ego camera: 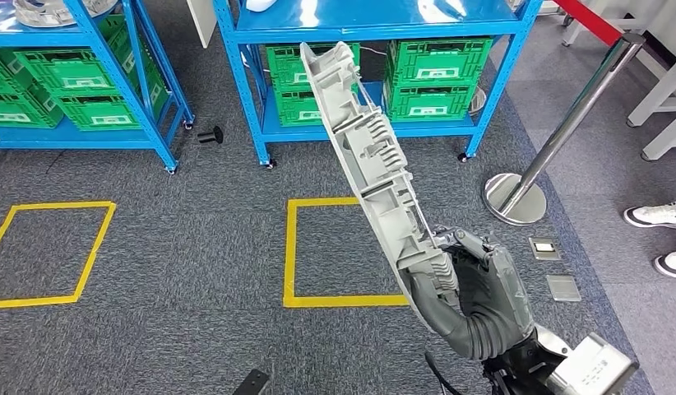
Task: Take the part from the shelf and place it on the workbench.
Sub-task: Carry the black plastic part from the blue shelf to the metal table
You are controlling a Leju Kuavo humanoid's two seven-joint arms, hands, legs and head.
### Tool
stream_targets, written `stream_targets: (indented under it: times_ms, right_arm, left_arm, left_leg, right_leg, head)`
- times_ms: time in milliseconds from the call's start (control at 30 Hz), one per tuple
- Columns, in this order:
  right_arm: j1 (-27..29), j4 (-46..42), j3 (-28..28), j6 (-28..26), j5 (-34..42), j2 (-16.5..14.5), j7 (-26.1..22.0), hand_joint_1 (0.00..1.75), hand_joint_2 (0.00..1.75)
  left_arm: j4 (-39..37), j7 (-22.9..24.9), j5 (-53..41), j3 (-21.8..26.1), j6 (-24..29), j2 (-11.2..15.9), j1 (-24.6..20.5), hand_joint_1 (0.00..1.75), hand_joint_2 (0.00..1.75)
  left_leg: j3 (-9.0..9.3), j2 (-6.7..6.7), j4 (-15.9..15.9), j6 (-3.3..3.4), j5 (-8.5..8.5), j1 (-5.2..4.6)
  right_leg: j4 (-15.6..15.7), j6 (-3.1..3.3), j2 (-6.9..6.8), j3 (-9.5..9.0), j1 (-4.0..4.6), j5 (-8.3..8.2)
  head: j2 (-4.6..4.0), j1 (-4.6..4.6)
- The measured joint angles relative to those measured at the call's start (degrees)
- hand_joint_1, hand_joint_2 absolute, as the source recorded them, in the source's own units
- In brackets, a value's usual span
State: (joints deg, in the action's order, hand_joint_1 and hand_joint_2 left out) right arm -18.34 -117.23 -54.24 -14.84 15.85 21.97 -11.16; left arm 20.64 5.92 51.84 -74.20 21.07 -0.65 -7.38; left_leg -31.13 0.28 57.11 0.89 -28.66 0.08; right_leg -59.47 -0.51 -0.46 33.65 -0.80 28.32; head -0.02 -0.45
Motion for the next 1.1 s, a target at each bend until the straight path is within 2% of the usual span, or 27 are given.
stream_targets:
  times_ms: [33, 100, 167, 200, 267, 300, 333, 367, 400, 467, 500, 533, 567, 600, 633, 667, 700, 767, 800, 833, 867, 900, 933, 1000, 1033, 1067, 1100]
  right_arm:
    - [0.0, 0.0, 0.1, 0.1, 0.0, 0.0, -0.3, 1.75, 1.75]
    - [0.1, 0.0, 0.1, 0.4, 0.0, 0.0, -0.9, 1.75, 1.75]
    - [0.2, 0.0, 0.2, 0.6, -0.2, 0.0, -1.4, 1.75, 1.75]
    - [0.2, 0.0, 0.2, 0.6, -0.3, 0.0, -1.6, 1.75, 1.75]
    - [0.2, 0.0, 0.3, 0.7, -0.6, 0.0, -1.8, 1.75, 1.75]
    - [0.2, 0.0, 0.3, 0.8, -0.7, 0.0, -1.8, 1.75, 1.75]
    - [0.3, 0.0, 0.3, 0.8, -0.7, 0.0, -1.8, 1.75, 1.75]
    - [0.3, 0.0, 0.3, 0.8, -0.7, 0.0, -1.9, 1.75, 1.75]
    - [0.4, 0.0, 0.3, 0.8, -0.7, 0.0, -1.9, 1.75, 1.75]
    - [0.4, 0.0, 0.3, 0.8, -0.8, 0.0, -1.9, 1.75, 1.75]
    - [0.4, 0.0, 0.3, 0.8, -0.8, 0.0, -1.9, 1.75, 1.75]
    - [0.4, 0.0, 0.3, 0.8, -0.8, 0.0, -1.9, 1.75, 1.75]
    - [0.4, 0.0, 0.3, 0.8, -0.8, 0.0, -1.9, 1.75, 1.75]
    - [0.4, 0.0, 0.4, 0.8, -0.8, 0.0, -1.9, 1.75, 1.75]
    - [0.4, 0.0, 0.4, 0.8, -0.8, 0.0, -2.0, 1.75, 1.75]
    - [0.4, 0.0, 0.5, 0.8, -0.8, 0.0, -2.0, 1.75, 1.75]
    - [0.5, 0.0, 0.5, 0.8, -0.8, 0.0, -2.0, 1.75, 1.75]
    - [0.6, 0.0, 0.7, 0.9, -0.8, 0.0, -2.0, 1.75, 1.75]
    - [0.7, 0.0, 0.7, 0.9, -0.8, 0.0, -2.0, 1.75, 1.75]
    - [0.8, 0.0, 0.7, 0.9, -0.8, 0.0, -2.0, 1.75, 1.75]
    - [0.9, 0.0, 0.7, 0.9, -0.9, 0.0, -2.0, 1.75, 1.75]
    - [1.0, 0.0, 0.7, 0.9, -0.9, 0.0, -2.0, 1.75, 1.75]
    - [1.0, 0.0, 0.7, 0.9, -0.9, 0.0, -2.0, 1.75, 1.75]
    - [1.0, 0.0, 0.8, 0.9, -0.9, 0.0, -2.1, 1.75, 1.75]
    - [1.0, 0.0, 0.9, 0.9, -0.9, 0.0, -2.1, 1.75, 1.75]
    - [1.0, -0.1, 0.9, 0.9, -0.9, 0.0, -2.1, 1.75, 1.75]
    - [1.0, -0.1, 1.0, 0.9, -0.9, 0.0, -2.1, 1.75, 1.75]
  left_arm:
    - [0.0, 0.0, -0.1, 0.0, 0.0, 0.0, 0.0, 0.0, 1.75]
    - [0.0, 0.0, -0.2, 0.0, -0.2, 0.0, 0.0, 0.0, 1.75]
    - [0.0, 0.0, -0.2, 0.0, -0.2, 0.0, 0.0, 0.0, 1.75]
    - [0.0, 0.0, -0.2, 0.0, -0.3, 0.0, 0.0, 0.0, 1.75]
    - [0.0, -0.1, -0.3, 0.0, -0.3, 0.0, 0.0, 0.0, 1.75]
    - [0.1, -0.1, -0.3, 0.0, -0.3, 0.1, 0.0, 0.0, 1.75]
    - [0.1, -0.1, -0.3, -0.1, -0.4, 0.1, 0.1, 0.0, 1.75]
    - [0.1, -0.1, -0.3, -0.1, -0.4, 0.1, 0.2, 0.0, 1.75]
    - [0.1, -0.1, -0.3, -0.1, -0.4, 0.1, 0.2, 0.0, 1.75]
    - [0.1, -0.1, -0.3, -0.1, -0.4, 0.1, 0.1, 0.0, 1.75]
    - [0.1, -0.1, -0.3, 0.0, -0.4, 0.1, -0.1, 0.0, 1.75]
    - [0.1, -0.1, -0.3, 0.0, -0.4, 0.1, -0.2, 0.0, 1.75]
    - [0.1, -0.2, -0.3, 0.0, -0.4, 0.1, -0.3, 0.0, 1.75]
    - [0.1, -0.2, -0.3, 0.0, -0.4, 0.1, -0.2, 0.0, 1.75]
    - [0.1, -0.2, -0.3, 0.0, -0.4, 0.1, -0.1, 0.0, 1.75]
    - [0.1, -0.2, -0.3, 0.0, -0.4, 0.1, -0.1, 0.0, 1.75]
    - [0.1, -0.2, -0.3, 0.0, -0.4, 0.1, -0.1, 0.0, 1.75]
    - [0.1, -0.2, -0.3, 0.0, -0.4, 0.1, -0.2, 0.0, 1.75]
    - [0.1, -0.2, -0.3, 0.0, -0.5, 0.0, -0.2, 0.0, 1.75]
    - [0.2, -0.2, -0.3, 0.0, -0.5, 0.0, -0.2, 0.0, 1.75]
    - [0.2, -0.2, -0.3, 0.0, -0.5, 0.0, -0.1, 0.0, 1.75]
    - [0.2, -0.2, -0.3, 0.0, -0.5, 0.0, -0.1, 0.0, 1.75]
    - [0.2, -0.2, -0.3, 0.0, -0.5, 0.0, 0.0, 0.0, 1.75]
    - [0.2, -0.2, -0.3, 0.0, -0.5, 0.0, -0.1, 0.0, 1.75]
    - [0.2, -0.2, -0.3, 0.0, -0.5, -0.1, -0.2, 0.0, 1.75]
    - [0.2, -0.2, -0.3, 0.0, -0.5, -0.1, -0.2, 0.0, 1.75]
    - [0.2, -0.2, -0.3, 0.0, -0.5, -0.1, -0.2, 0.0, 1.75]
  left_leg:
    - [-0.42, -0.01, 0.3, -0.31, 0.04, -0.08]
    - [-0.92, -0.09, 0.5, -0.9, 0.28, -0.09]
    - [-1.59, -0.24, 1.6, -1.51, -0.78, 0.02]
    - [-2.42, -0.31, 3.6, -1.82, -2.14, 0.1]
    - [-5.3, -0.32, 10.7, -2.34, -5.83, 0.29]
    - [-6.68, -0.31, 14.3, -2.47, -7.16, 0.36]
    - [-7.41, -0.3, 16.3, -2.51, -7.57, 0.38]
    - [-7.15, -0.27, 16.2, -2.43, -6.88, 0.38]
    - [-5.79, -0.09, 13.6, -2.21, -5.19, 0.35]
    - [-1.96, 1.8, 5.9, -1.45, -1.68, -0.06]
    - [-0.61, 2.86, 2.8, -1.0, -0.82, -0.37]
    - [-0.05, 3.63, 1.1, -0.61, -0.62, -0.65]
    - [-0.1, 3.7, 0.5, -0.32, -0.78, -0.86]
    - [-0.24, 3.1, 0.2, -0.01, -0.62, -0.87]
    - [-0.22, 2.48, 0.0, 0.24, -0.28, -0.71]
    - [-0.19, 1.81, -0.3, 0.56, 0.13, -0.53]
    - [-0.18, 1.16, -0.5, 0.86, 0.54, -0.32]
    - [-0.52, -0.24, -0.6, 1.25, 1.06, -0.13]
    - [-0.74, -0.96, -0.6, 1.3, 1.19, -0.14]
    - [-0.89, -1.7, -0.5, 1.29, 1.29, -0.14]
    - [-0.99, -2.47, -0.4, 1.24, 1.37, -0.14]
    - [-1.03, -3.25, -0.3, 1.18, 1.41, -0.13]
    - [-1.07, -4.06, -0.1, 1.06, 1.4, -0.11]
    - [-1.59, -5.51, 0.5, 0.61, 1.36, -0.11]
    - [-2.08, -6.15, 0.8, 0.26, 1.42, -0.03]
    - [-2.6, -6.75, 1.0, -0.15, 1.58, 0.08]
    - [-3.03, -7.41, 1.1, -0.55, 1.77, 0.22]
  right_leg:
    - [1.0, 0.26, 0.01, -0.39, 0.11, 0.14]
    - [1.0, 0.92, -0.03, -0.02, 0.19, -0.02]
    - [1.2, 1.59, -0.4, 0.09, 0.02, -0.33]
    - [1.4, 1.92, -0.68, 0.11, -0.09, -0.47]
    - [1.4, 2.31, -1.32, 0.22, -0.01, -0.58]
    - [1.3, 2.4, -1.67, 0.29, 0.08, -0.6]
    - [1.3, 2.45, -2.04, 0.34, 0.17, -0.62]
    - [1.3, 2.47, -2.43, 0.36, 0.27, -0.62]
    - [1.2, 2.47, -2.82, 0.33, 0.36, -0.62]
    - [1.1, 2.39, -3.69, 0.24, 0.62, -0.62]
    - [1.1, 2.24, -4.16, 0.3, 0.76, -0.66]
    - [1.1, 2.04, -4.7, 0.4, 0.89, -0.73]
    - [1.1, 1.77, -5.3, 0.49, 0.99, -0.84]
    - [1.2, 1.48, -5.93, 0.49, 1.0, -0.96]
    - [1.2, 1.15, -5.93, 0.49, 0.94, -0.81]
    - [0.6, 0.81, -4.99, 0.71, 0.79, -0.2]
    - [-1.1, 0.51, -3.54, 1.41, 0.62, 1.08]
    - [-7.9, 0.05, -0.53, 4.34, 0.31, 4.96]
    - [-11.6, -0.11, -0.02, 5.93, 0.27, 6.54]
    - [-14.1, -0.24, 0.15, 6.95, 0.25, 7.2]
    - [-14.5, -0.3, 0.21, 7.0, 0.22, 6.71]
    - [-12.7, -0.29, 0.37, 6.0, 0.15, 5.21]
    - [-9.0, -0.21, 1.06, 4.12, 0.03, 3.04]
    - [-1.9, 0.1, 3.91, 0.63, -0.31, 0.47]
    - [0.1, 0.29, 5.01, -0.21, -0.39, 0.13]
    - [0.6, 0.51, 5.41, -0.35, -0.37, 0.44]
    - [0.9, 0.74, 4.82, -0.28, -0.32, 0.43]
  head:
    - [0.0, 0.03]
    - [0.0, -0.02]
    - [0.0, -0.17]
    - [0.0, -0.35]
    - [0.0, -0.82]
    - [0.0, -1.0]
    - [0.0, -1.14]
    - [0.0, -1.27]
    - [0.0, -1.42]
    - [0.0, -1.69]
    - [0.0, -1.81]
    - [0.0, -1.89]
    - [0.0, -1.94]
    - [0.0, -2.04]
    - [0.0, -2.12]
    - [0.0, -2.13]
    - [0.0, -2.06]
    - [0.0, -1.65]
    - [0.0, -1.46]
    - [0.0, -1.34]
    - [0.0, -1.26]
    - [0.0, -1.18]
    - [0.0, -1.09]
    - [0.0, -0.91]
    - [0.0, -0.85]
    - [0.0, -0.78]
    - [0.0, -0.75]
